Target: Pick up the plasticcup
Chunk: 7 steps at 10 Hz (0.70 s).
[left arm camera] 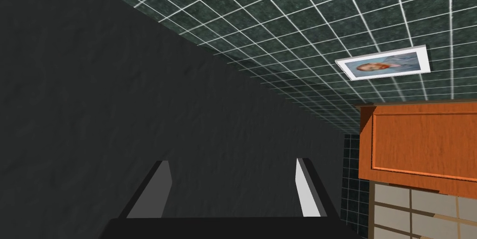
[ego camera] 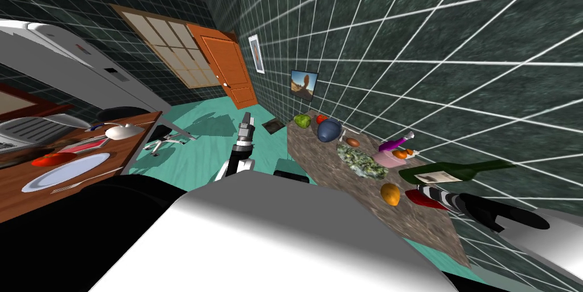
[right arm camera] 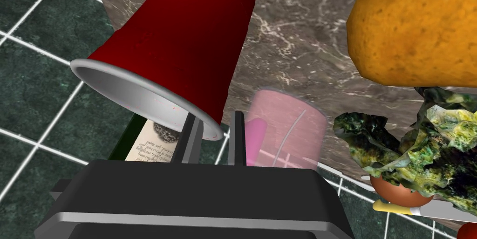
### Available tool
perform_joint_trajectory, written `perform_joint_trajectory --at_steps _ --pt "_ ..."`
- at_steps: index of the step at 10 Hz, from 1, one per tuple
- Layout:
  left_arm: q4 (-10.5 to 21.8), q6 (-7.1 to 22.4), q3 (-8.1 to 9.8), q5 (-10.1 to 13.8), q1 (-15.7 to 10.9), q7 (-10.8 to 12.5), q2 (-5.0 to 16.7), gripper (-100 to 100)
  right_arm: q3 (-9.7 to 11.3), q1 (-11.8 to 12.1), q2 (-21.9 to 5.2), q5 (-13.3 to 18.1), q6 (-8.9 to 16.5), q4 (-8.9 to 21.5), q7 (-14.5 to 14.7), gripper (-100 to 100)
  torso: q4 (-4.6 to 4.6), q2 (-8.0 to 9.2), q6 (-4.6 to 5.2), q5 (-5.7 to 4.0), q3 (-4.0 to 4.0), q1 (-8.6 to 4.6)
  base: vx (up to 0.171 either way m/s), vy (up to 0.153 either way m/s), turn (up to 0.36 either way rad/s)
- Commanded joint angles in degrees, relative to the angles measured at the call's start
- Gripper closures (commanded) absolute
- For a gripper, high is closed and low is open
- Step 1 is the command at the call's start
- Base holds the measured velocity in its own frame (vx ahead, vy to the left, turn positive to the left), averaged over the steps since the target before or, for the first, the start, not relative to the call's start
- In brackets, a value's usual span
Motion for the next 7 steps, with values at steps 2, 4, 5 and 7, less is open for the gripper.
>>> perform_joint_trajectory --at_steps 2,4,5,7 --pt "0.0 0.0 0.00 0.0 0.0 0.0 0.0 0 0.0 0.0 0.0 0.0 0.0 0.0 0.0 100 0.00 0.00 0.00 0.01 0.00 0.00 0.000 0.000 0.000" --pt "0.0 0.0 0.00 0.0 0.0 0.0 0.0 0 1.6 -0.1 -0.5 -0.8 -2.3 1.1 0.6 100 0.00 0.00 -0.01 0.01 0.00 0.01 0.016 0.020 -0.013" --pt "0.0 0.0 0.00 0.0 0.0 0.0 0.0 0 2.0 0.3 -0.7 -0.8 -3.5 1.7 0.4 100 -0.01 -0.07 0.02 0.05 -0.03 0.14 0.066 0.059 -0.056" --pt "0.0 0.0 0.00 0.0 0.0 0.0 0.0 0 2.8 1.1 -1.3 -0.9 -5.8 2.8 0.0 100 -0.03 -0.14 -0.07 0.08 -0.08 0.20 0.030 0.041 -0.017"
